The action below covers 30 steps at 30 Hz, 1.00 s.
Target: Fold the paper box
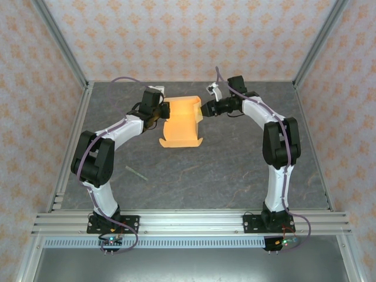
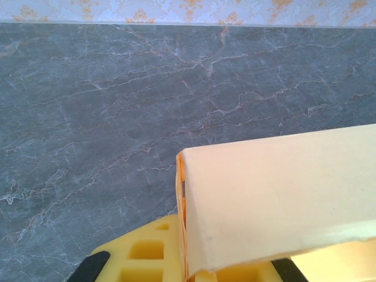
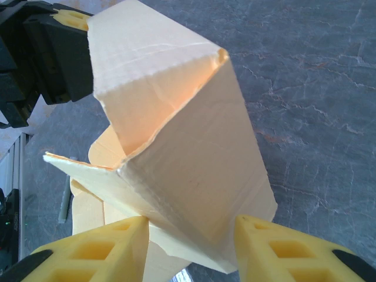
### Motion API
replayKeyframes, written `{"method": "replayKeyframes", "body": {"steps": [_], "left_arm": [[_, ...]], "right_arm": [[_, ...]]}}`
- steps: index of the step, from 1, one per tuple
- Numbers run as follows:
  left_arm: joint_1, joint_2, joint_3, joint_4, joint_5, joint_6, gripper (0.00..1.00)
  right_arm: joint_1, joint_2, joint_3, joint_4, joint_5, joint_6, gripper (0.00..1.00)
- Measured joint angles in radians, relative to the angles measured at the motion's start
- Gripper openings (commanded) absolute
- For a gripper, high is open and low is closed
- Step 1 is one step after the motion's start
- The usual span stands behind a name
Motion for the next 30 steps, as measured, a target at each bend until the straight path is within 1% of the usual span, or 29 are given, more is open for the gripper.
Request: {"method": "replayKeyframes", "body": {"steps": [7, 13, 19, 25, 30], "left_arm": [[0.000, 0.000, 0.000, -0.003, 0.000, 0.000, 0.00], [-0.001, 0.000, 0.000, -0.009, 0.000, 0.000, 0.00], [-0.013, 0.000, 0.002, -0.013, 0.003, 0.003, 0.00], [-0.013, 0.000, 0.002, -0.023, 0.000, 0.004, 0.00], [-0.018, 0.000, 0.002, -0.027, 0.007, 0.005, 0.00]], "right_arm": [[0.017, 0.000, 0.000, 0.041, 0.048, 0.024, 0.42], [0.021, 0.000, -0.003, 0.115, 0.134, 0.061, 0.39], [0.047, -0.001, -0.050, 0.203, 0.212, 0.082, 0.38], [0.056, -0.002, -0.066, 0.253, 0.256, 0.095, 0.37], [0.068, -0.012, -0.125, 0.335, 0.318, 0.116, 0.36]]}}
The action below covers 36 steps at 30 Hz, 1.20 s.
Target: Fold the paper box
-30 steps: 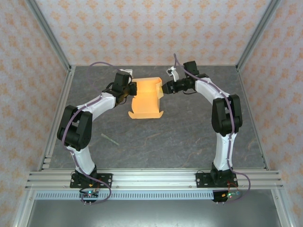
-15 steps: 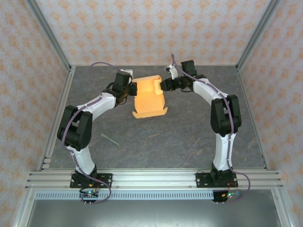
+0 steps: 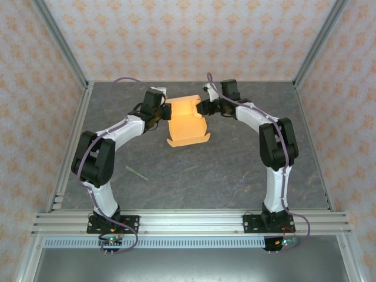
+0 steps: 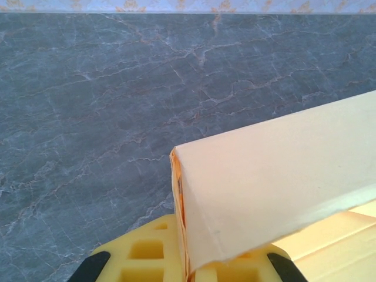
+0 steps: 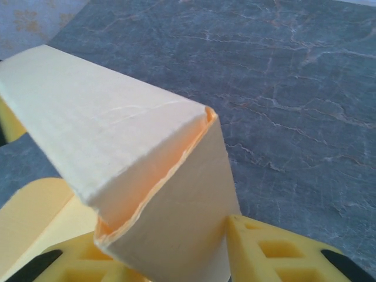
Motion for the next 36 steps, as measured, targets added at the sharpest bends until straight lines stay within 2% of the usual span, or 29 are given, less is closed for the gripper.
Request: {"method": "replayKeyframes", "body": {"steps": [9, 18, 28, 36], "left_arm": [[-0.005, 0.000, 0.000, -0.019, 0.000, 0.003, 0.00], [-0.015, 0.001, 0.031, -0.042, -0.016, -0.001, 0.00], [-0.029, 0.022, 0.072, -0.084, -0.075, -0.036, 0.00], [-0.035, 0.023, 0.073, -0.078, -0.099, -0.073, 0.00]], "right_arm": [[0.050, -0.022, -0.069, 0.107, 0.219, 0.047, 0.23], [0.156, -0.041, -0.079, 0.125, 0.624, 0.089, 0.16], [0.285, -0.041, -0.053, 0.060, 1.046, 0.163, 0.11], [0.328, -0.041, -0.038, 0.021, 1.189, 0.246, 0.10]]}}
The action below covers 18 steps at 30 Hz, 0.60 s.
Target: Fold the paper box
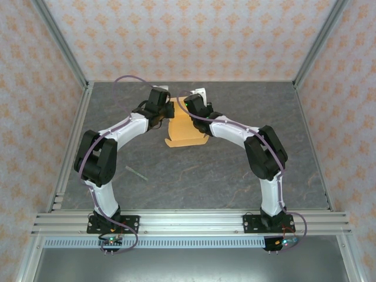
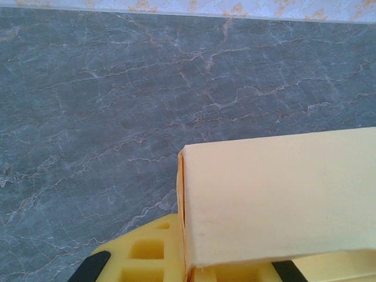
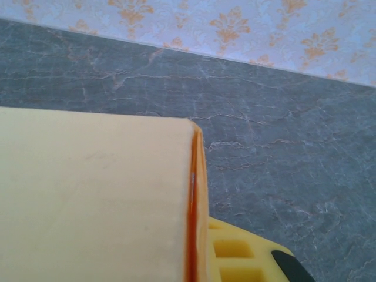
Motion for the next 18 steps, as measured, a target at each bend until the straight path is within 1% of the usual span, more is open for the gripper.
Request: {"method": "replayKeyframes", "body": {"steps": [4, 6, 9, 14, 18], "left_arm": [[-0.007, 0.000, 0.000, 0.007, 0.001, -0.003, 0.00], [-0.008, 0.000, 0.000, 0.015, 0.001, -0.006, 0.00], [-0.007, 0.000, 0.000, 0.020, 0.000, -0.010, 0.00], [-0.008, 0.000, 0.000, 0.018, 0.002, -0.010, 0.00], [-0.007, 0.000, 0.000, 0.016, 0.000, -0.010, 0.00]], "right_arm": [[0.000, 0.002, 0.014, -0.029, 0.026, 0.041, 0.10], [0.001, 0.013, 0.043, -0.058, 0.043, 0.063, 0.13], [0.002, 0.035, 0.075, -0.077, 0.068, 0.097, 0.13], [0.006, 0.047, 0.076, -0.087, 0.085, 0.122, 0.14], [0.005, 0.047, 0.076, -0.084, 0.072, 0.114, 0.21]]}}
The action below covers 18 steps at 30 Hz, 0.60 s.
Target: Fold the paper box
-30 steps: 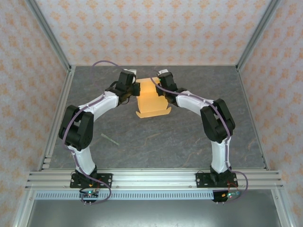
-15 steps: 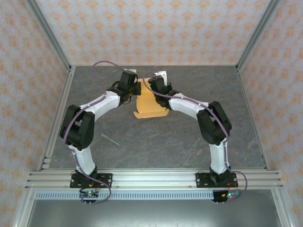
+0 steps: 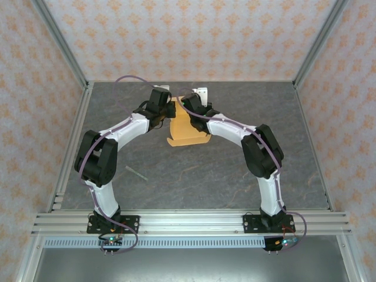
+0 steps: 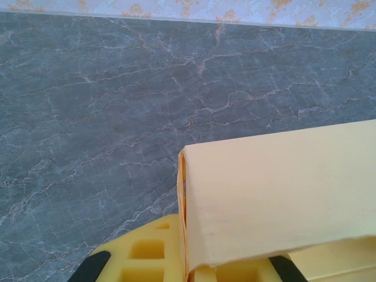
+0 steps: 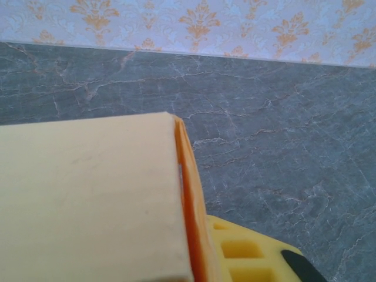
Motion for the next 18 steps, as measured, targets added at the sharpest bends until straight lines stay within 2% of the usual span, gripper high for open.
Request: {"method": "replayKeyframes", "body": {"steps": [5, 13, 18], "left_arm": [[0.008, 0.000, 0.000, -0.015, -0.008, 0.000, 0.00], [0.009, 0.002, 0.002, -0.039, -0.022, 0.003, 0.00], [0.013, 0.002, 0.015, -0.042, -0.022, 0.003, 0.00]], "right_arm": [[-0.022, -0.010, -0.016, 0.007, -0.090, -0.025, 0.32], [-0.061, -0.024, -0.040, 0.018, -0.243, -0.030, 0.42], [-0.067, -0.024, -0.061, 0.019, -0.316, -0.024, 0.56]]}}
